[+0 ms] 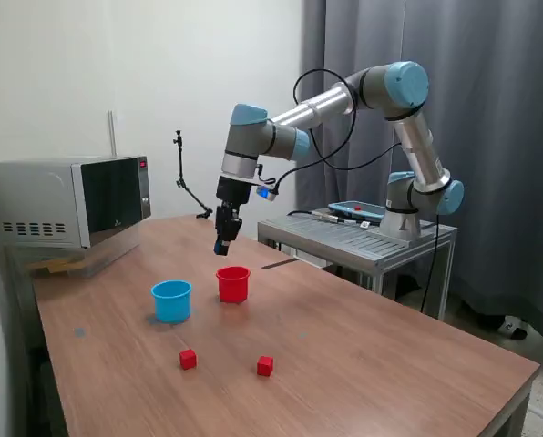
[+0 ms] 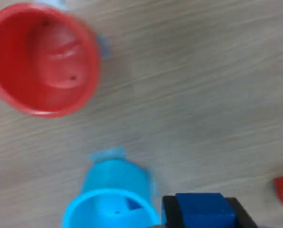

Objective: Place red objects in the red bin, and blue objects in the blue bin.

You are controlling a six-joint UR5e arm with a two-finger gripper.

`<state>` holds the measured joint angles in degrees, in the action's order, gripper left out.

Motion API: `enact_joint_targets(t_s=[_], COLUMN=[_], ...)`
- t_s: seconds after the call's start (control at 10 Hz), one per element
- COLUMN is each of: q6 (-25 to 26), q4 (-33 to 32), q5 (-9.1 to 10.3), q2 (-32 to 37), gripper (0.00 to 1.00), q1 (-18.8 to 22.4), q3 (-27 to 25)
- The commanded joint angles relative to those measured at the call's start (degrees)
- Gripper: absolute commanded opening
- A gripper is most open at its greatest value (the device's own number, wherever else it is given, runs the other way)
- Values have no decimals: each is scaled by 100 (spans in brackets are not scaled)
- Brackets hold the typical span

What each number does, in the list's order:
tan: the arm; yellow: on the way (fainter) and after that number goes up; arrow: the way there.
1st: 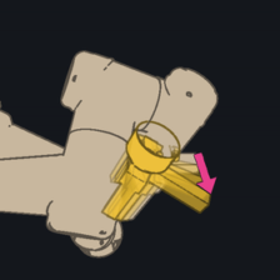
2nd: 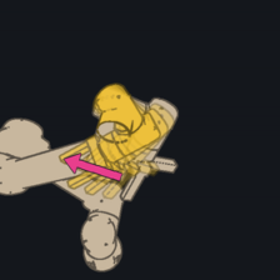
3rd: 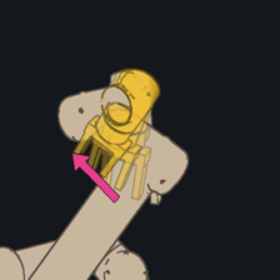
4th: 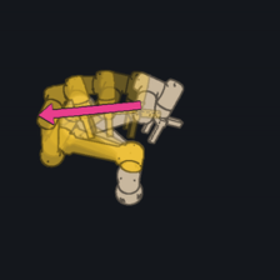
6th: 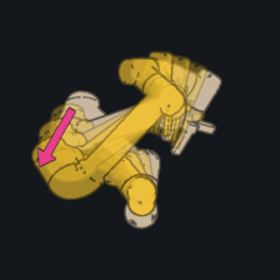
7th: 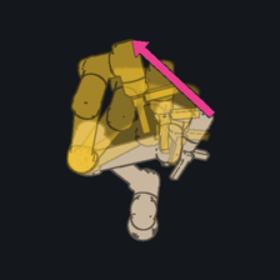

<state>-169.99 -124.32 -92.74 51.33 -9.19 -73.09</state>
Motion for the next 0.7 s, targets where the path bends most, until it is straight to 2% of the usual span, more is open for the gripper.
enact_joint_targets(t_s=[0.0, 0.3, 0.6], q6=[-472, -666, -815], q4=[416, 497, 488], q5=[1, 1, 10], q2=[-507, -1045, -1107], gripper=[0, 0, 0], q1=[-258, -293, -548], q3=[538, 1286, 1323])
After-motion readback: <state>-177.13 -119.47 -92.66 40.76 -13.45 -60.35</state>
